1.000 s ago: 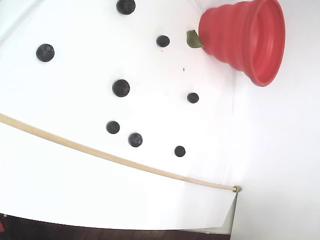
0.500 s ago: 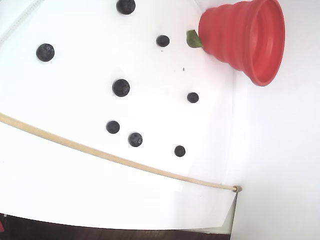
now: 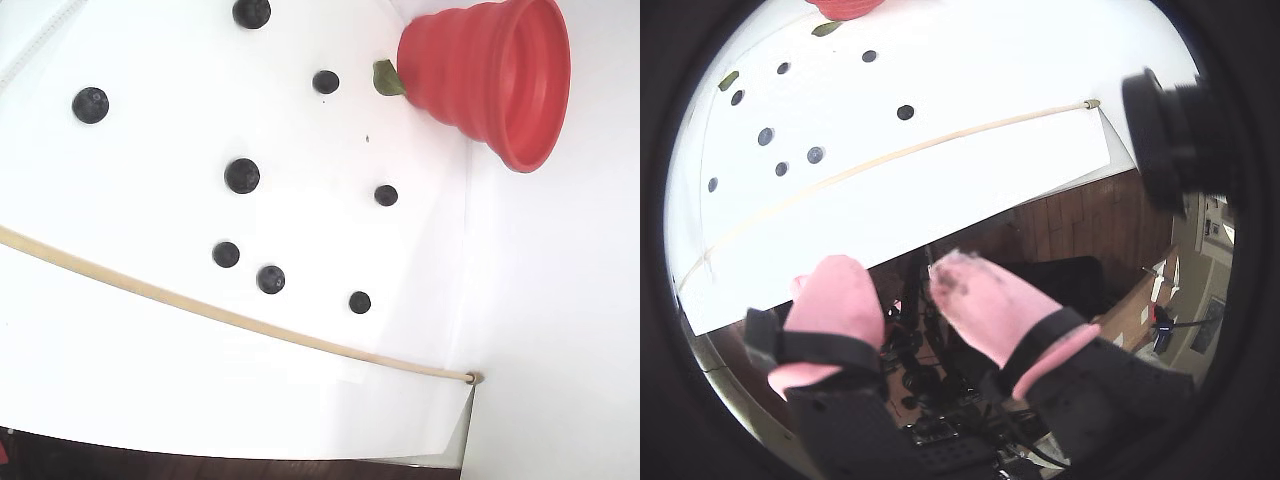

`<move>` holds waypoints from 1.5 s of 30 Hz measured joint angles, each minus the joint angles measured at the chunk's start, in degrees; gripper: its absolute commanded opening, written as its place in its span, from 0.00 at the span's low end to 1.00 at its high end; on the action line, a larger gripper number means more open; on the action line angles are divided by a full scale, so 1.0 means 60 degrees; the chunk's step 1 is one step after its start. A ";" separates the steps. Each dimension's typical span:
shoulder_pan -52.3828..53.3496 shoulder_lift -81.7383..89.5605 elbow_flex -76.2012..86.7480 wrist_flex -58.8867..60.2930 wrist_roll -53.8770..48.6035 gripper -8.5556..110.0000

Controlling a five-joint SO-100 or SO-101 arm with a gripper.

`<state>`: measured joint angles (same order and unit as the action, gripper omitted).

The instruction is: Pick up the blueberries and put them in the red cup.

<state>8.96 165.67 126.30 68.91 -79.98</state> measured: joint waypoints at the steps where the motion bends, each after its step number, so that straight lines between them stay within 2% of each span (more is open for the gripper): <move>1: 0.0000 0.0000 0.0088 -0.0103 -0.0103 0.19; 15: -0.0146 -0.0601 0.1201 -0.1846 -0.1069 0.20; 45: -0.0557 -0.3750 0.1890 -0.4966 -0.1611 0.22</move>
<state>5.62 143.17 137.64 39.11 -89.65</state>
